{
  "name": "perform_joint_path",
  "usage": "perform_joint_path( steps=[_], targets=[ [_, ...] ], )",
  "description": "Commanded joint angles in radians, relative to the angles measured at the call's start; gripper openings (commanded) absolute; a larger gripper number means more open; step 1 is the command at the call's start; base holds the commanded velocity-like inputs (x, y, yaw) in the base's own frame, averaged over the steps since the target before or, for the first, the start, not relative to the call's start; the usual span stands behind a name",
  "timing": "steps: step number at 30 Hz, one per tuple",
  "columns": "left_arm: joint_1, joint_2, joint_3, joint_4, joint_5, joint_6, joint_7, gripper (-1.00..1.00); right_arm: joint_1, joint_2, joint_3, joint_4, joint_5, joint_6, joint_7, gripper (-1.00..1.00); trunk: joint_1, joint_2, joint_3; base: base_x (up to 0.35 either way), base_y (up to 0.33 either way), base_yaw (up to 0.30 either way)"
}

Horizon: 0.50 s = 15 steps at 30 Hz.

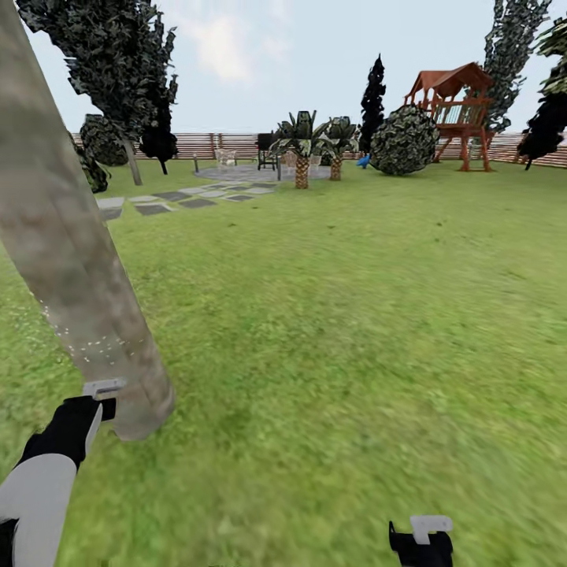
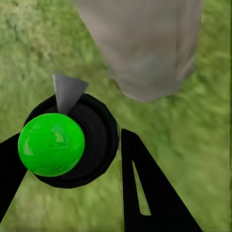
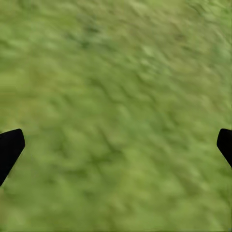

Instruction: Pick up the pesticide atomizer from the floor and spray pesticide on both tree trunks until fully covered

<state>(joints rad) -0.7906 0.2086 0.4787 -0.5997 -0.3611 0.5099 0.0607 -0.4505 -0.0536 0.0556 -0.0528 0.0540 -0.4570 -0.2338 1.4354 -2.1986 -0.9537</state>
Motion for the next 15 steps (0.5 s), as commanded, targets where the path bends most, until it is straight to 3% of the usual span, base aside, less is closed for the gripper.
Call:
perform_joint_path(
  steps=[1, 4, 11, 15],
  targets=[
    [-0.001, -0.005, 0.001, -0.003, -0.004, 0.005, 0.0, -1.0, 0.0, 0.0, 0.006, 0.001, 0.006, 0.0, -0.009, 1.0, 0.0, 0.0, -0.001, 0.003, -0.002, 0.277],
    [-0.001, -0.009, 0.0, -0.006, -0.004, 0.008, -0.002, -1.0, 0.0, 0.0, 0.006, 0.001, 0.006, 0.0, -0.009, 1.0, 0.0, 0.0, -0.001, 0.035, -0.001, 0.277],
    [-0.001, -0.015, 0.0, -0.008, -0.004, 0.008, -0.002, -1.0, 0.0, 0.0, 0.006, 0.001, 0.006, 0.0, -0.009, 1.0, 0.0, 0.0, -0.001, 0.267, -0.079, 0.268],
    [-0.001, -0.023, 0.0, -0.008, -0.005, 0.006, -0.001, -1.0, 0.0, 0.0, 0.006, 0.001, 0.006, 0.0, -0.009, 1.0, 0.0, 0.0, -0.001, 0.273, -0.15, 0.071]
  ],
)
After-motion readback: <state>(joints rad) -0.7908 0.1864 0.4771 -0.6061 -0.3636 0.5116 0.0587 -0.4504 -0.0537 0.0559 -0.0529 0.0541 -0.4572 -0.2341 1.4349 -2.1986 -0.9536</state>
